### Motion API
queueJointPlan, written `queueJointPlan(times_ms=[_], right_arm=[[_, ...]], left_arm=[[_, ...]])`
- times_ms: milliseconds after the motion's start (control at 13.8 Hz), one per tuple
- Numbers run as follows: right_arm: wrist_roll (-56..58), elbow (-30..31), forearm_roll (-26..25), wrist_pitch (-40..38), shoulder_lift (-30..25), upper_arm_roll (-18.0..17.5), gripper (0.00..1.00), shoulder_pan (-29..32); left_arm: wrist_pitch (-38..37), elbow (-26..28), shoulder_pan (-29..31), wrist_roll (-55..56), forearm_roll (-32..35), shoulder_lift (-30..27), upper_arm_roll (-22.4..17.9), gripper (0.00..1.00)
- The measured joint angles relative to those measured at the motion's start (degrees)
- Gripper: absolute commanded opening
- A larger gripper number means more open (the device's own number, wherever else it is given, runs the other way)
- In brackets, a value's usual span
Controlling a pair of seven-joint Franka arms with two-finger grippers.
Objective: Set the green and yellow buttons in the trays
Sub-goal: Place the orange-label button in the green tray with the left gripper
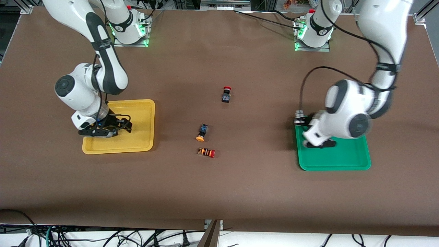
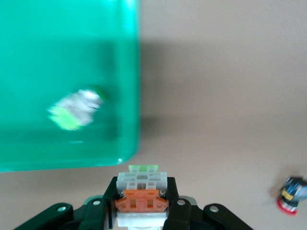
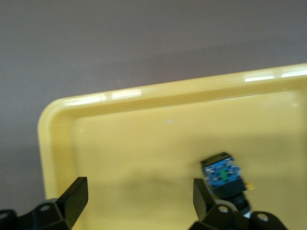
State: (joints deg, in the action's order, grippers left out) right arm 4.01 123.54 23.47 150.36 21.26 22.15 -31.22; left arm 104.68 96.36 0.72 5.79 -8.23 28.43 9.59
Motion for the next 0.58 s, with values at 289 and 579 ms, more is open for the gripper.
queueJointPlan(times_ms=[289, 579], right_arm=[[-13.0, 0.01, -0.71, -0.1, 0.03, -0.09, 0.97, -8.04], [-30.93, -0.43, -12.33, -0.11, 0.32, -0.14, 0.97, -14.23]], left_arm=[[2.38, -0.01, 6.54, -15.59, 12.33, 1.59, -0.08, 0.0], [12.06, 0.1, 7.61, -24.3, 21.95, 6.29, -0.08, 0.12]])
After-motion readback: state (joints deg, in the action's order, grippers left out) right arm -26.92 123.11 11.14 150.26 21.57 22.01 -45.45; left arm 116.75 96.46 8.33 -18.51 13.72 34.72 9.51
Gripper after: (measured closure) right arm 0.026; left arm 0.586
